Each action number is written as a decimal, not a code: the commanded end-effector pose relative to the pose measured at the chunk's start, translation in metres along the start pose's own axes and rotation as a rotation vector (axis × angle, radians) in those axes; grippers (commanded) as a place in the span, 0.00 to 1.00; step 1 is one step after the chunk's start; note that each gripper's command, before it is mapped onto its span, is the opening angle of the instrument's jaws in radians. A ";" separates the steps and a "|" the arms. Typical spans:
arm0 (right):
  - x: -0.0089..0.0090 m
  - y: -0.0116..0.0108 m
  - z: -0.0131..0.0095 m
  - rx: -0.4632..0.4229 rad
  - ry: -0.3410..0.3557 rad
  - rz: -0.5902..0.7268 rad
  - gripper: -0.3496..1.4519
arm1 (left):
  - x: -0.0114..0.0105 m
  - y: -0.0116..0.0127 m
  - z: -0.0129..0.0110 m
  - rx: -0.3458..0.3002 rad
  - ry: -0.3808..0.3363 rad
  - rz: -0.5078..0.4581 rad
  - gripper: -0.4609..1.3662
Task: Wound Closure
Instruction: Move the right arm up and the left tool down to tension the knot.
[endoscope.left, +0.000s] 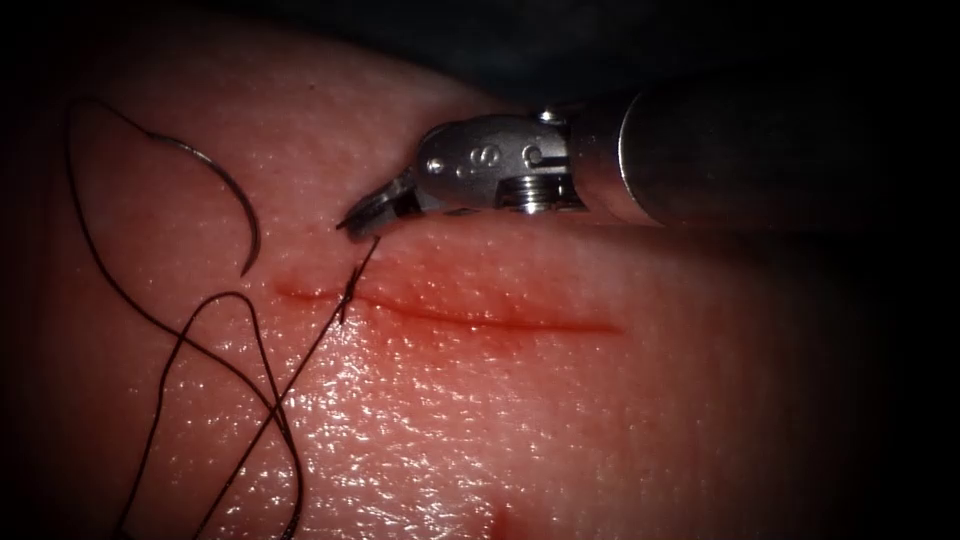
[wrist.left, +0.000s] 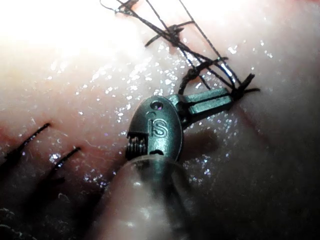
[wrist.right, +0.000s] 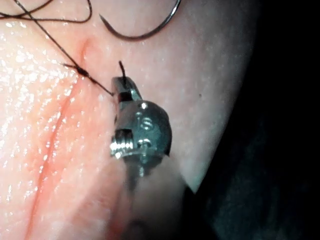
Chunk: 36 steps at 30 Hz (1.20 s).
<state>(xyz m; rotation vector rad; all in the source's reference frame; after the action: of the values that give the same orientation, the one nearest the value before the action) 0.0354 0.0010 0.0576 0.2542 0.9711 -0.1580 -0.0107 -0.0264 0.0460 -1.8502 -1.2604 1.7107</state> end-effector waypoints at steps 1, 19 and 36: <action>0.0001 0.0000 0.0001 -0.020 -0.012 -0.022 0.00 | -0.0001 0.0000 0.0000 -0.008 -0.001 -0.001 0.06; -0.0001 -0.0002 0.0001 -0.119 -0.100 -0.218 0.00 | -0.0011 0.0001 -0.0009 0.022 0.008 -0.005 0.06; -0.0002 -0.0002 0.0002 -0.135 -0.100 -0.229 0.00 | -0.0005 -0.0001 -0.0008 0.028 0.014 -0.005 0.06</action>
<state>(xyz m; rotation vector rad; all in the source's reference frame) 0.0354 0.0007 0.0579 0.0159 0.9035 -0.3147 -0.0100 -0.0265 0.0466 -1.8372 -1.2174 1.7050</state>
